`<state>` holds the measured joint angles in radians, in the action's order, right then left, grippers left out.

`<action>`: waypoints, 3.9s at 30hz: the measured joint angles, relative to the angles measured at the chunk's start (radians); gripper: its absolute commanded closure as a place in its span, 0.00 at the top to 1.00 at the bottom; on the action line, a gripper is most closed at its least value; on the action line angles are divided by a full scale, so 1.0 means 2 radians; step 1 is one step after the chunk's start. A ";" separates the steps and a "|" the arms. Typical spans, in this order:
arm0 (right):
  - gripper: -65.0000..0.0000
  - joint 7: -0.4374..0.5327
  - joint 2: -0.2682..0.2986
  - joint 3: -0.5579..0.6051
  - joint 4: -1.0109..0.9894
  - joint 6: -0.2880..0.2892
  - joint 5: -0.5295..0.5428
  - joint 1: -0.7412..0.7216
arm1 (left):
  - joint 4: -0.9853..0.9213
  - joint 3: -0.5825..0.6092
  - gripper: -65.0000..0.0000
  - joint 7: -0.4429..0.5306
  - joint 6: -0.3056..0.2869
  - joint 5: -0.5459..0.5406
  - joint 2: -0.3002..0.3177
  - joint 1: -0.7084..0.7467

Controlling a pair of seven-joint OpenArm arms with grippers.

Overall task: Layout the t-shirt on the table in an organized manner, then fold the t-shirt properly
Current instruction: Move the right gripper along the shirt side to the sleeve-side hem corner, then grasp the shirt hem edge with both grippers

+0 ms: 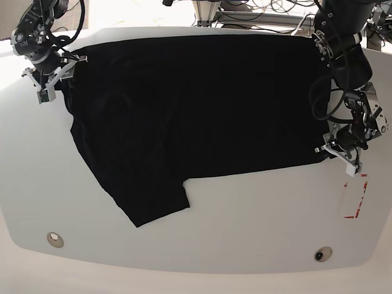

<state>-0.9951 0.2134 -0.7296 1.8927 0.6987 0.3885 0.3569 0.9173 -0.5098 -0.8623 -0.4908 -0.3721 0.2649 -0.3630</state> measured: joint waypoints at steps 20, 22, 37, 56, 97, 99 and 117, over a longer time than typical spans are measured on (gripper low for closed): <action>0.75 -0.041 0.060 0.036 -0.174 -0.003 -0.009 -0.278 | 0.002 -0.001 0.18 0.000 -0.002 0.000 0.003 0.002; 0.75 -0.034 0.066 0.054 -0.213 -0.002 -0.007 -0.313 | 0.002 -0.001 0.18 0.000 -0.002 0.000 0.003 0.001; 0.75 0.147 0.095 0.164 -0.522 -0.005 -0.007 -0.447 | 0.002 0.000 0.18 -0.002 -0.002 0.000 0.004 0.002; 0.75 0.339 0.085 0.273 -0.699 -0.005 -0.004 -0.460 | 0.043 0.054 0.18 -0.009 -0.002 0.002 0.015 0.009; 0.00 0.298 0.086 0.274 -0.662 -0.005 -0.010 -0.450 | 0.043 0.053 0.18 -0.015 -0.024 0.005 0.016 0.014; 0.00 0.285 0.088 0.274 -0.633 -0.006 -0.010 -0.442 | 0.043 0.053 0.18 -0.021 -0.042 0.005 0.017 0.013; 0.00 0.177 0.097 0.270 -0.408 -0.004 -0.002 -0.350 | 0.082 0.054 0.18 -0.099 -0.092 0.006 0.035 -0.010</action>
<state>-0.6415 0.4076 -0.1894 1.0775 0.6914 0.3855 -0.3439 1.0813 -0.4026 -1.0599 -0.6750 -0.3607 0.3344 -0.3828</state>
